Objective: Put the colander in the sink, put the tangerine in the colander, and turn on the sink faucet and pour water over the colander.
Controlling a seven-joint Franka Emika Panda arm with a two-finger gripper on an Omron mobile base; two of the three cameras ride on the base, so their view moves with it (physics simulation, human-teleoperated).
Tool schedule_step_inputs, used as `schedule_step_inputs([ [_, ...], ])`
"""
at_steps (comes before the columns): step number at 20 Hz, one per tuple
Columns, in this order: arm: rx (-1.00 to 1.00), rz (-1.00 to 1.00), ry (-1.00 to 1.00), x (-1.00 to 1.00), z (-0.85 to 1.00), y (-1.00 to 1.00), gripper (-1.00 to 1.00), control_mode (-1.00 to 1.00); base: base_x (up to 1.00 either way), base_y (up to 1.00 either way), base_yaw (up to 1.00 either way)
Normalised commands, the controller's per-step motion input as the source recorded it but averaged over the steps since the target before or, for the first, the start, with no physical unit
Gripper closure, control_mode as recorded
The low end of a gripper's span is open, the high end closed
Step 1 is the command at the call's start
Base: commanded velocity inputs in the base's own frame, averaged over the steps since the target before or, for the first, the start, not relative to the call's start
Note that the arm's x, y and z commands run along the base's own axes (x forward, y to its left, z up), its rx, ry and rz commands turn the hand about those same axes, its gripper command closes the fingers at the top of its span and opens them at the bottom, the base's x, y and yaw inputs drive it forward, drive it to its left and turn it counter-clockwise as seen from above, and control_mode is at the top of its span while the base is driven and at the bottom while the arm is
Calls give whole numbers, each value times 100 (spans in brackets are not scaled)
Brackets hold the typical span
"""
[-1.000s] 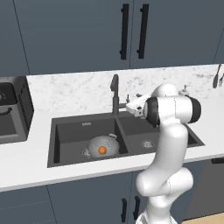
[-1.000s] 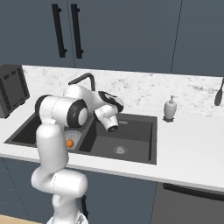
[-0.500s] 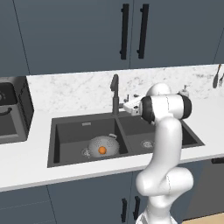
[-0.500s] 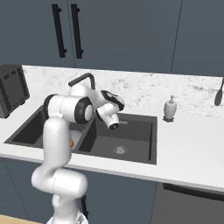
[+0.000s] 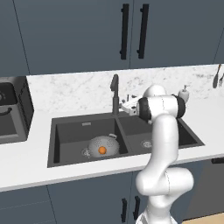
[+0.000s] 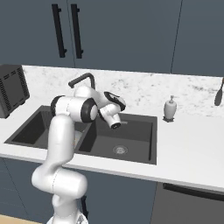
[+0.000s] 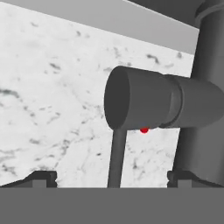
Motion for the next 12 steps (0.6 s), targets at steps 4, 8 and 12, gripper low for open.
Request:
schedule_step_inputs([
  [4, 0, 0, 0, 48, -5, 0, -100, -100, 0, 0, 0],
  [8, 0, 0, 0, 44, -8, 0, -100, -100, 0, 0, 0],
  [12, 0, -1, 0, 20, -4, 0, 100, -100, 0, 0, 0],
])
